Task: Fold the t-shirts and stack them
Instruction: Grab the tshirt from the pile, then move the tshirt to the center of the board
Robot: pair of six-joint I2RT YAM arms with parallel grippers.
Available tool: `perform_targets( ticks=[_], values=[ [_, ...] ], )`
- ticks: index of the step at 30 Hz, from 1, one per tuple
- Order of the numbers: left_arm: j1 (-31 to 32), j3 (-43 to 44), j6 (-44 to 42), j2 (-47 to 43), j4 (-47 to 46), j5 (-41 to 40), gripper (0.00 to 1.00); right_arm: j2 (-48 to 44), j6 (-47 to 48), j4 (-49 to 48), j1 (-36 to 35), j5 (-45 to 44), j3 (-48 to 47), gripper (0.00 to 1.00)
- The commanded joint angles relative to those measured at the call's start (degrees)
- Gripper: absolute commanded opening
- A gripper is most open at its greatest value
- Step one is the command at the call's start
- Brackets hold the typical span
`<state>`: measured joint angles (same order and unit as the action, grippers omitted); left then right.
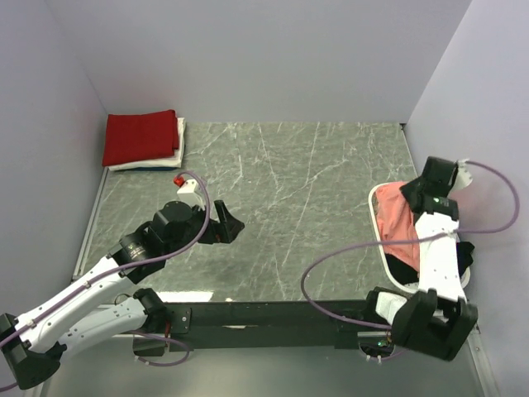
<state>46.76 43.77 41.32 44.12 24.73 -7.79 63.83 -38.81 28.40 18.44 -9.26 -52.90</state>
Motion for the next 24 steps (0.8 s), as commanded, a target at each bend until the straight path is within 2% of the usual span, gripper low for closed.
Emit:
perform_targets(
  ticks=[1, 4, 7, 10, 15, 18, 20, 24],
  values=[
    [0.1, 3.3, 0.6, -0.3, -2.1, -1.6, 1.0, -6.7, 3.2, 2.8, 0.0, 5.5, -9.6, 0.0],
    [0.1, 3.4, 1.0, -0.6, -2.4, -3.5, 0.99, -8.5, 4.3, 5.8, -0.6, 11.2, -17.6, 0.0],
    [0.1, 4.0, 1.7, -1.0, -2.8, -5.6, 0.99, -9.0, 4.4, 8.2, -4.2, 12.7, -27.1, 0.0],
    [0.1, 4.7, 1.9, -1.1, -3.2, -7.1, 0.99, -7.9, 4.3, 9.7, -9.8, 12.1, -37.2, 0.0],
    [0.1, 4.8, 2.7, -1.8, -3.8, -10.3, 0.99, -4.6, 3.0, 9.0, -24.4, 11.8, -52.5, 0.0],
    [0.0, 4.4, 3.3, -2.9, -4.1, -12.2, 0.99, -2.7, 1.8, 7.1, -30.7, 12.3, -56.8, 0.0],
    [0.0, 4.0, 3.9, -4.0, -4.1, -13.7, 0.99, -2.2, 0.9, 5.0, -33.3, 13.6, -56.1, 0.0],
    [0.0, 2.3, 4.8, -5.6, -4.1, -16.1, 0.99, -0.4, -0.6, -1.0, -36.9, 17.3, -46.6, 0.0]
  ],
)
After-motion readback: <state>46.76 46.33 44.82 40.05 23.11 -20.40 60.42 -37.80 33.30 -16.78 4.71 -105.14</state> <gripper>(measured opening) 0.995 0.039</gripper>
